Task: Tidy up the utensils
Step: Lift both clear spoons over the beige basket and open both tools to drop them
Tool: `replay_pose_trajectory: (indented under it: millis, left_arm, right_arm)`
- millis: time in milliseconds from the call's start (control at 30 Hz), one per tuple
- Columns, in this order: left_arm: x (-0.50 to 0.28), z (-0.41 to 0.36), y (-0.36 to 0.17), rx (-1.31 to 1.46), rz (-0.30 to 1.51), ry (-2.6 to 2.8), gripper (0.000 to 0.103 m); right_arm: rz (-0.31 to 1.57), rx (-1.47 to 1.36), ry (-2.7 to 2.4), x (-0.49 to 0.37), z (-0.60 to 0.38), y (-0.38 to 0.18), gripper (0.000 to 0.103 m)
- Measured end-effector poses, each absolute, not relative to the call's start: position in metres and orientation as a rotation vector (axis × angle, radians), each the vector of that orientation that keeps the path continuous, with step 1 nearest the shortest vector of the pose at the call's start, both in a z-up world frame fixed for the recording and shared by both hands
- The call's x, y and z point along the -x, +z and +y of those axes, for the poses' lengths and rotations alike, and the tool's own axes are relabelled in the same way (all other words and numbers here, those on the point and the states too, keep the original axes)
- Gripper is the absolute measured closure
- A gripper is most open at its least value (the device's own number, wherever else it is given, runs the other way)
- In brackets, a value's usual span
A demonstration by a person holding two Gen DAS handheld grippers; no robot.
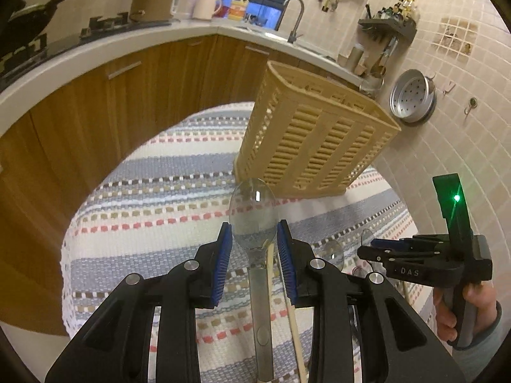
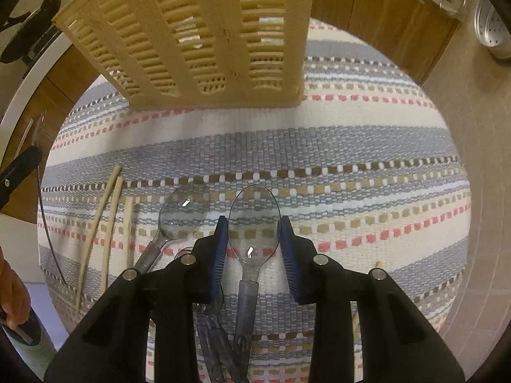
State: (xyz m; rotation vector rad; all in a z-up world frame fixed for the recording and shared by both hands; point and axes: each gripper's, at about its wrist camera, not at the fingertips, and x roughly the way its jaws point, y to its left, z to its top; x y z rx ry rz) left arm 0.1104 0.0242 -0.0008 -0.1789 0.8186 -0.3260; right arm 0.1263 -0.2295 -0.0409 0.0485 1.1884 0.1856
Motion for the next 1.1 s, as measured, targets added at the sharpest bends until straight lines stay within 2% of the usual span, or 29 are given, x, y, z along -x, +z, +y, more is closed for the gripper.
replay_pose_trajectory:
  millis: [133, 433, 667, 933, 1100]
  left_arm:
    - [-0.103, 0.026, 0.016, 0.188, 0.747, -0.321, 0.076]
    - [-0.086, 0.018, 0.101, 0.2, 0.443, -0.329, 0.076]
    - [-0.106, -0.006, 0.157, 0.227, 0.175, -0.31, 0.076]
    - [-0.166, -0.03, 0.149, 0.216, 0.084, -0.235, 0.076]
    - [-0.199, -0.026, 0.123, 0.225, 0.119, -0.207, 0.076]
  right_arm:
    - [1.105, -0.077, 0.207, -0.113, -0.239, -0.016, 0.073]
    - [0.789, -0.09, 0.246, -0.079, -0.255, 0.07, 0.073]
    - [0.447, -0.167, 0.216, -0.088, -0.271, 0.147, 0.073]
    - [0.175, -0.17, 0.093, -0.136, -0.27, 0.172, 0.074]
    - [0.152, -0.196, 0.062, -0.174, -0.272, 0.153, 0.073]
